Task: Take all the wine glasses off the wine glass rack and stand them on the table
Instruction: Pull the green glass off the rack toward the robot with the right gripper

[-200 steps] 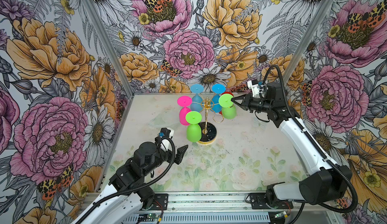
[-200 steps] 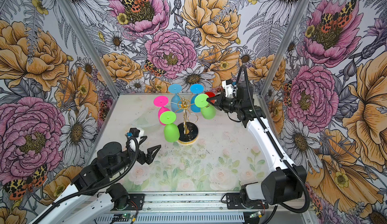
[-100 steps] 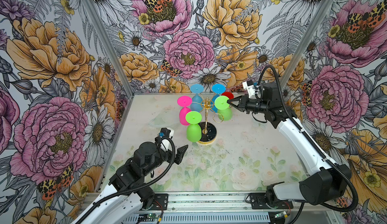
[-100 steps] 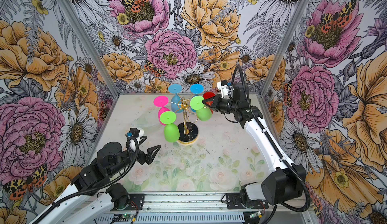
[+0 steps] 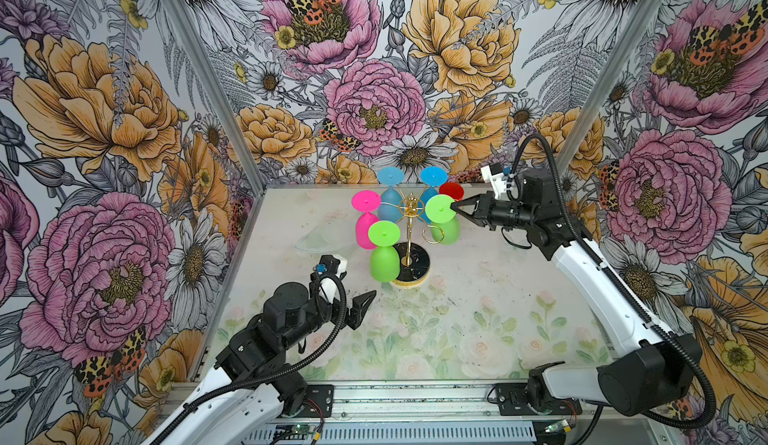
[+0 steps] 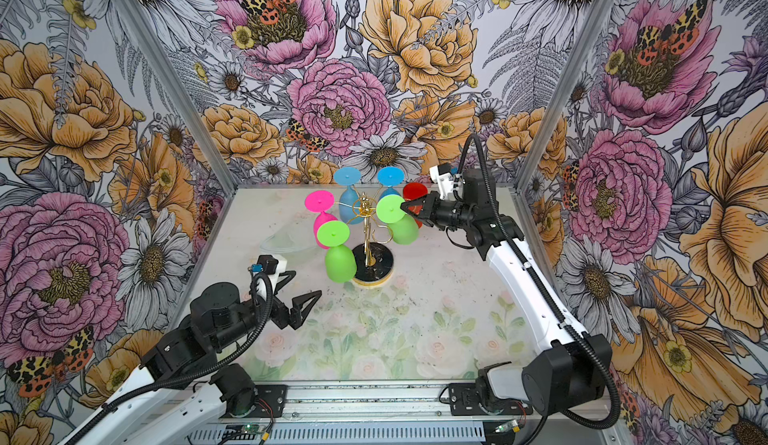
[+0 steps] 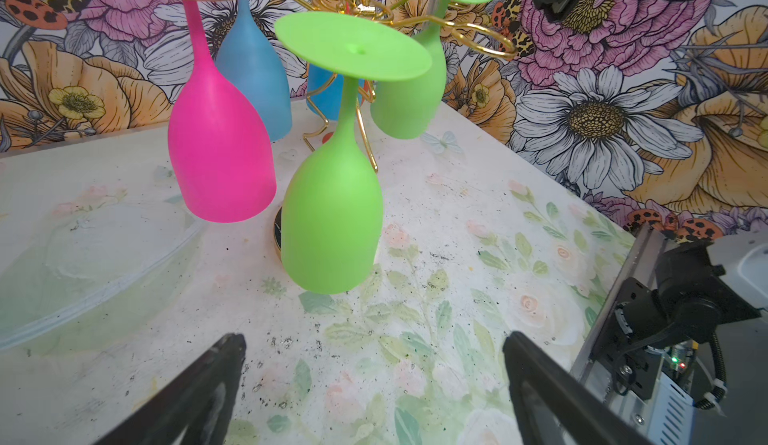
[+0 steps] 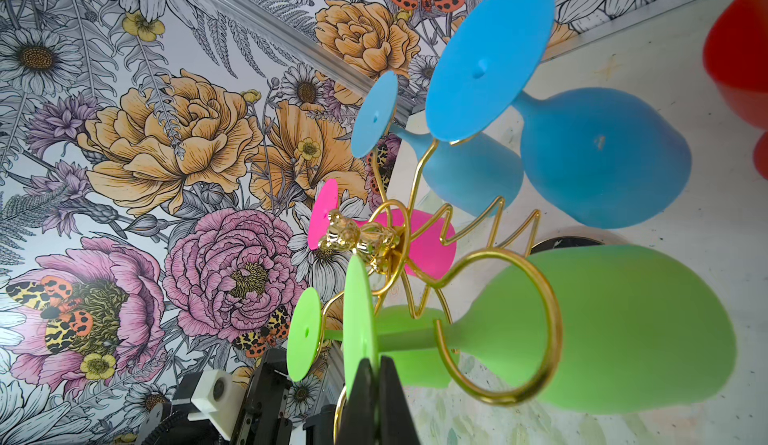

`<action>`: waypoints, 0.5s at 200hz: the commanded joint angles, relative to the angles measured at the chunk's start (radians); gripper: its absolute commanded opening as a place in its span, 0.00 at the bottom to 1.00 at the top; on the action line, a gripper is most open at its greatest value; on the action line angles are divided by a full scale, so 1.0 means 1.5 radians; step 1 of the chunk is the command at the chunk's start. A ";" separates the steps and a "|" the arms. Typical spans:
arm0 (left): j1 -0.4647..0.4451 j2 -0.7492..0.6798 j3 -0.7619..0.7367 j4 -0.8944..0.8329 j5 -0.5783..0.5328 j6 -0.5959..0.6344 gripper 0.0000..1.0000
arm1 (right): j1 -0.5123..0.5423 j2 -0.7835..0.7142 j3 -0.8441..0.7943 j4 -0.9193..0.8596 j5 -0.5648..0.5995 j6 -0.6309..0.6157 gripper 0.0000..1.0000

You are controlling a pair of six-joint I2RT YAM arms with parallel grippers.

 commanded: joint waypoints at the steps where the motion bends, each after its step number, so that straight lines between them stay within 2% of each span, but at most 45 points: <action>1: 0.006 -0.003 -0.005 0.032 0.050 -0.009 0.99 | 0.003 -0.033 -0.008 0.020 -0.017 -0.001 0.00; 37: 0.007 0.002 -0.006 0.051 0.089 -0.015 0.99 | 0.003 -0.054 -0.024 0.020 -0.023 -0.005 0.00; 100: 0.006 0.049 0.042 0.054 0.104 -0.041 0.99 | 0.003 -0.100 -0.072 0.012 -0.039 -0.020 0.00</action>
